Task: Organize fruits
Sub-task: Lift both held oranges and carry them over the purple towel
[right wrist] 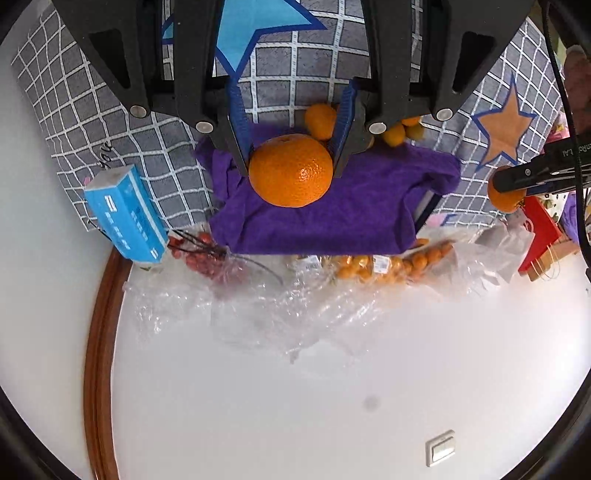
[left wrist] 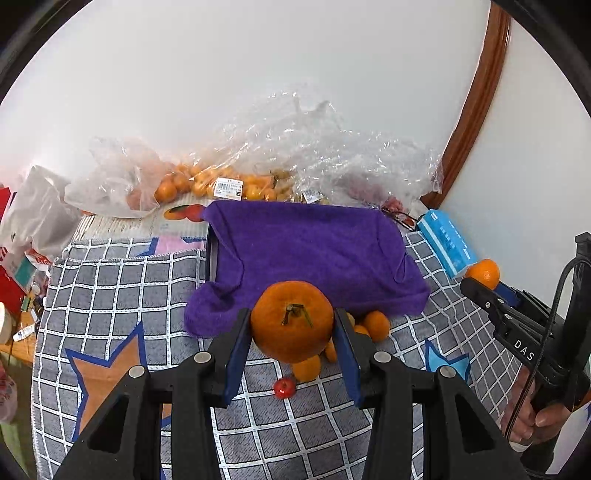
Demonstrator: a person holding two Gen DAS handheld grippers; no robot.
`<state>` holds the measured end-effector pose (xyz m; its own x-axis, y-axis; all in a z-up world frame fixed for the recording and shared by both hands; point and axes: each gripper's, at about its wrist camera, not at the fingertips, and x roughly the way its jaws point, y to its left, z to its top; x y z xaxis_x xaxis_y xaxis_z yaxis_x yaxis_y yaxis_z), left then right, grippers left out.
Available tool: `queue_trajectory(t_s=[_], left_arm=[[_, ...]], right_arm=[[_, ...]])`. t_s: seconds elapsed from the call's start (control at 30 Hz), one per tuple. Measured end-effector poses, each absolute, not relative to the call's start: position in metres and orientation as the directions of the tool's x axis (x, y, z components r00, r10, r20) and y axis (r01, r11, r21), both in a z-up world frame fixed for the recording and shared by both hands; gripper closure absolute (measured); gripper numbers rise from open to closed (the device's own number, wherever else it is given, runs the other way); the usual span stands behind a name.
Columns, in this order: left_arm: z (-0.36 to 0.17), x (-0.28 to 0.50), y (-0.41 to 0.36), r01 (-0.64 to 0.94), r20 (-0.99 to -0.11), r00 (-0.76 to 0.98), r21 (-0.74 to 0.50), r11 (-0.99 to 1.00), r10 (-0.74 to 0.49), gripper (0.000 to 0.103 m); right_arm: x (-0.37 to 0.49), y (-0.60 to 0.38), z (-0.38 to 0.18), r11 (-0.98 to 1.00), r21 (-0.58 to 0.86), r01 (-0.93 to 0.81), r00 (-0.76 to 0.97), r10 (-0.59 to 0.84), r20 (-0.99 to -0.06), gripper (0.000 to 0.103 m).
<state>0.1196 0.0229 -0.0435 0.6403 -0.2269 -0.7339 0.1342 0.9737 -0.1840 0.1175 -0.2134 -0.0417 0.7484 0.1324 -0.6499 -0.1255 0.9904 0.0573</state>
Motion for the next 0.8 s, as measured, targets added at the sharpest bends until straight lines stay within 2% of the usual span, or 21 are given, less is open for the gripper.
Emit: queue_trajectory(t_s=[0.8], left_arm=[[-0.024,0.139,0.033,0.119,-0.698,0.680,-0.200,0.972,-0.227,0.062]], right_arm=[[0.134,-0.199,-0.019,0.986,0.053,-0.155,0.770,0.154,-0.619,0.062]])
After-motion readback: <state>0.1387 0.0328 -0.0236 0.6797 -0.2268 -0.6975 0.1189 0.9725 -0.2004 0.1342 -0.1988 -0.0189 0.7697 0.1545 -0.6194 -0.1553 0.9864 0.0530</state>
